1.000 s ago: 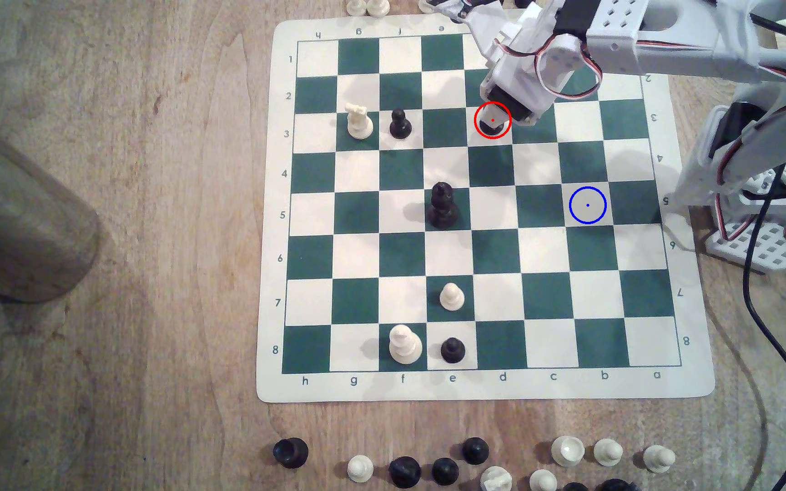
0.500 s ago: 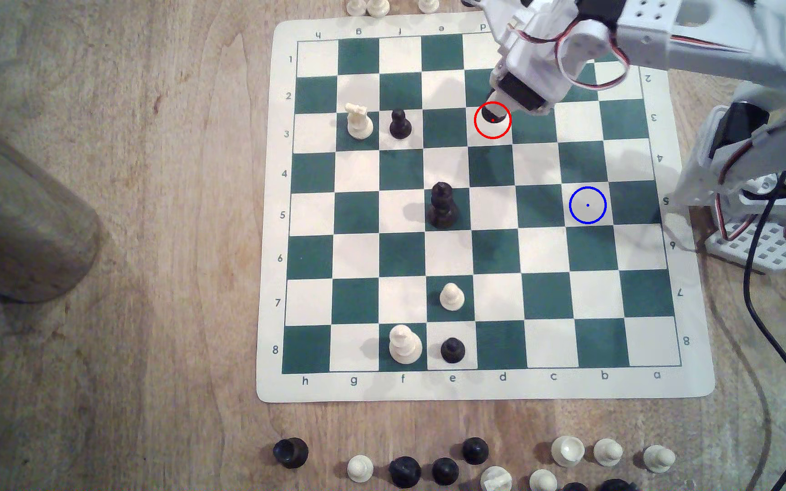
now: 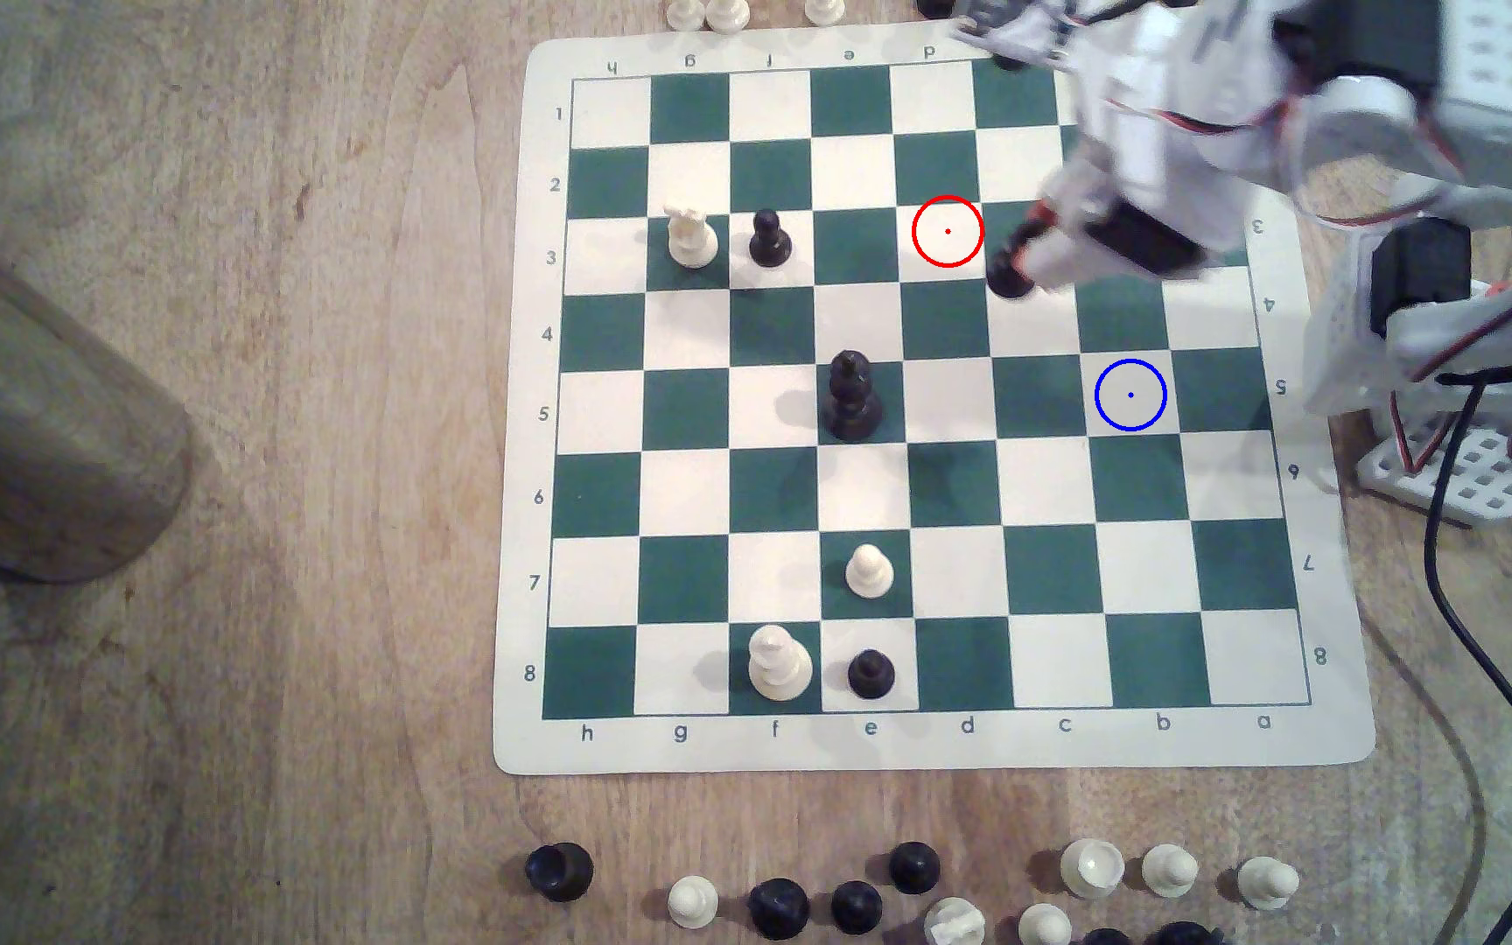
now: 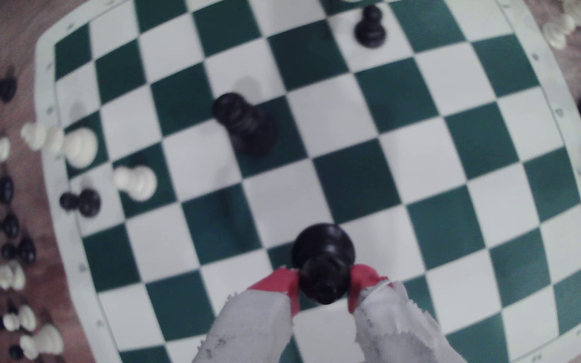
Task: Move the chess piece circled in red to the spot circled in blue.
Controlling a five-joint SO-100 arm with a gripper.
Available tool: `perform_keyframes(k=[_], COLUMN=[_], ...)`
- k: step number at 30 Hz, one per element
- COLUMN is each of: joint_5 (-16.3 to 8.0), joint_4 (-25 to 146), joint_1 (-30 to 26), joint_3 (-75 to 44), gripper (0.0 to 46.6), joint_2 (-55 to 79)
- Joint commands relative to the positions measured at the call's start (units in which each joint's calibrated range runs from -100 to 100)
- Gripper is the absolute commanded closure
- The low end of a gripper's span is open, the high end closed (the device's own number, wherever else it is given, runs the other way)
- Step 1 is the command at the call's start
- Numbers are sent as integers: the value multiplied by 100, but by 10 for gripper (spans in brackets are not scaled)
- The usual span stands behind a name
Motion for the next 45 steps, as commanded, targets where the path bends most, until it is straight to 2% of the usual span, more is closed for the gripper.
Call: perform_keyframes(k=[1, 15, 30, 45], joint_5=[-34, -68, -39, 88], joint_4=[415, 366, -52, 63], joint_1=[-251, -1033, -916, -674], joint_3=[-407, 1416, 2322, 2440], gripper=[464, 464, 464, 464], joint_2=[-511, -1055, -1012, -1564])
